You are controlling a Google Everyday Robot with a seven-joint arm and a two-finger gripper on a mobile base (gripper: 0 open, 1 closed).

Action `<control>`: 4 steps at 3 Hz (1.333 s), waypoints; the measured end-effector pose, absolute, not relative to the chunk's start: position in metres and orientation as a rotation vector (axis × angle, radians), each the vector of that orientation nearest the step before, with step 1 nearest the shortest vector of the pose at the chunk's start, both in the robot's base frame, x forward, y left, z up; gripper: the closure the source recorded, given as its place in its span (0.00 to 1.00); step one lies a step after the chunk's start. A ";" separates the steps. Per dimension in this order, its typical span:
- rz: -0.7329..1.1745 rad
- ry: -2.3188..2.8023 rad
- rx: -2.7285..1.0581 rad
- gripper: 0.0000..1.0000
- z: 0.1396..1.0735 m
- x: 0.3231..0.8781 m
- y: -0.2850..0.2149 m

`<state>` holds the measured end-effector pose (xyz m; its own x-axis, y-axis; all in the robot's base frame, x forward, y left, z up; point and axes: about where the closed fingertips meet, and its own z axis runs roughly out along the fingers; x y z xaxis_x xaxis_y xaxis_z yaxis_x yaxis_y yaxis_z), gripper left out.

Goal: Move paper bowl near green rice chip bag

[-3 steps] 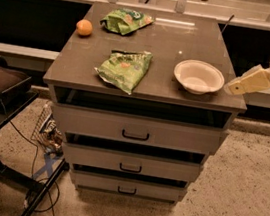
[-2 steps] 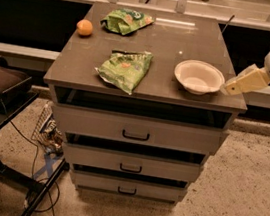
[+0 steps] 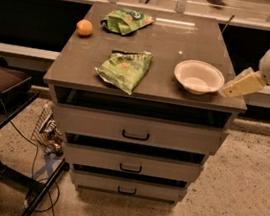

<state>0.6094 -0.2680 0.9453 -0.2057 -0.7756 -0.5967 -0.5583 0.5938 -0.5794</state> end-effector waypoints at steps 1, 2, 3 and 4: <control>-0.435 1.757 -1.233 0.00 0.929 0.627 -0.252; -0.519 1.654 -1.365 0.00 0.923 0.636 -0.240; -0.565 1.596 -1.454 0.00 0.913 0.642 -0.229; -0.587 1.557 -1.522 0.01 0.896 0.647 -0.214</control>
Offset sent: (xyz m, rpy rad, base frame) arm 0.0371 0.0392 -0.0320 -0.4176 -0.1887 0.2818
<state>0.6466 -0.2144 0.8963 0.1112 -0.9623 -0.2484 -0.5593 0.1460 -0.8160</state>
